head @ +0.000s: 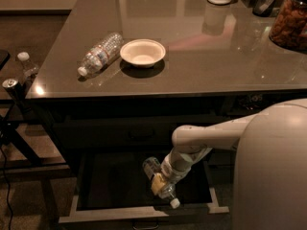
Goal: Place blue plastic bottle into middle drawer
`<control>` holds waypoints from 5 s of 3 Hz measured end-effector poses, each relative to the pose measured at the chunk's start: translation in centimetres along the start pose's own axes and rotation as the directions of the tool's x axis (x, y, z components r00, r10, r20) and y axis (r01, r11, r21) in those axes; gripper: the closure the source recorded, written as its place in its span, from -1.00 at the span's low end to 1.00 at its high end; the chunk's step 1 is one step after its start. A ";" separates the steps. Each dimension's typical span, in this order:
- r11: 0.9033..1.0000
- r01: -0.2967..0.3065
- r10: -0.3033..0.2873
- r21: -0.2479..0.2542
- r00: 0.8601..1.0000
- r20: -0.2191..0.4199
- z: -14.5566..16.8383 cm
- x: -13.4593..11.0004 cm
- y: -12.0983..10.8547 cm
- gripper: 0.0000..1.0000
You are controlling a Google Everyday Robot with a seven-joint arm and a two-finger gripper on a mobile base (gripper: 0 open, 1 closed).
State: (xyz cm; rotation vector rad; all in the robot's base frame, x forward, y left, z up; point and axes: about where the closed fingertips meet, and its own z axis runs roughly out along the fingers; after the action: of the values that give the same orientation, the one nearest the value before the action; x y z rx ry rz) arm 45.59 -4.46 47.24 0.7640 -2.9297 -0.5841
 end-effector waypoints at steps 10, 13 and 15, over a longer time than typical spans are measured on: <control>0.993 0.110 -0.108 -0.044 0.992 0.058 9.1 -6.1 -0.8 1.00; 0.995 0.094 -0.090 -0.042 0.993 0.081 10.5 -6.3 -1.2 0.62; 0.995 0.094 -0.090 -0.042 0.993 0.081 10.5 -6.3 -1.2 -0.31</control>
Offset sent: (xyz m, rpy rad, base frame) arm 0.0203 0.0152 -0.0455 0.0642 -0.0243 0.0112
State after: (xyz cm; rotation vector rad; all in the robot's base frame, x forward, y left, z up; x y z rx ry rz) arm 50.09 1.28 37.31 0.8946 -2.9535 -0.7025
